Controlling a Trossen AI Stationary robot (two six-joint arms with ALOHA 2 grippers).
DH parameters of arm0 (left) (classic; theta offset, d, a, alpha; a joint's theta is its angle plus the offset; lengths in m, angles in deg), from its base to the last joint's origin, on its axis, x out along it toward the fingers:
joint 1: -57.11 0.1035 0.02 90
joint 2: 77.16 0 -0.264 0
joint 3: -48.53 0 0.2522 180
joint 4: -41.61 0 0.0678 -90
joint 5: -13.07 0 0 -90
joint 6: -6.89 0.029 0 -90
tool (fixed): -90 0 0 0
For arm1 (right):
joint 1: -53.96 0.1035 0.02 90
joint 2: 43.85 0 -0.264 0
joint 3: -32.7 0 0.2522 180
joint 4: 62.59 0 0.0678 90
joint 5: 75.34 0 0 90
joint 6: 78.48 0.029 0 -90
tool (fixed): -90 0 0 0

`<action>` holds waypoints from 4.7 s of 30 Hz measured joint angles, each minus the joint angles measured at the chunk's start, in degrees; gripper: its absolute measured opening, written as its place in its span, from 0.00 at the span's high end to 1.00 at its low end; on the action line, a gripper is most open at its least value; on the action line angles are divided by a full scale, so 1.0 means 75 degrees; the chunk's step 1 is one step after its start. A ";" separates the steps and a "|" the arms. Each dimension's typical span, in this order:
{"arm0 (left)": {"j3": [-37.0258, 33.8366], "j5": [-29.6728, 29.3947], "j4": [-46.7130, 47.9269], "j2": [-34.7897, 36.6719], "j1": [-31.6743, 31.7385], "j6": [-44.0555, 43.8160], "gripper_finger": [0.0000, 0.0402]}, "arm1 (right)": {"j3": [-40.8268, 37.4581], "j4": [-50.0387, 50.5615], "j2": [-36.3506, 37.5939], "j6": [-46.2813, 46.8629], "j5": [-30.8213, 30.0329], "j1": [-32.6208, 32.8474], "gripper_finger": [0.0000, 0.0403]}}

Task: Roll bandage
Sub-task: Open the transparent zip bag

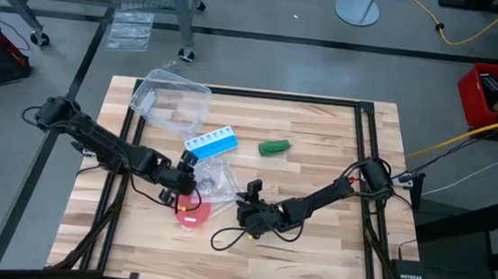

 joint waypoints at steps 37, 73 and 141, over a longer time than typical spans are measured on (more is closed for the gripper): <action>-0.0721 0.0002 -0.2279 0.0562 -0.0345 -0.2698 1.00 | 0.0411 -0.0096 -0.0026 -0.0462 -0.1176 0.0003 0.64; -0.0721 0.0015 -0.1234 0.2611 -0.0290 -0.4174 1.00 | 0.0420 -0.0174 0.0211 -0.0136 -0.0931 0.0006 0.64; -0.0715 0.0342 -0.3520 0.2605 -0.0303 -0.4379 0.79 | 0.0420 0.0242 0.0312 0.2283 0.0388 -0.0154 0.99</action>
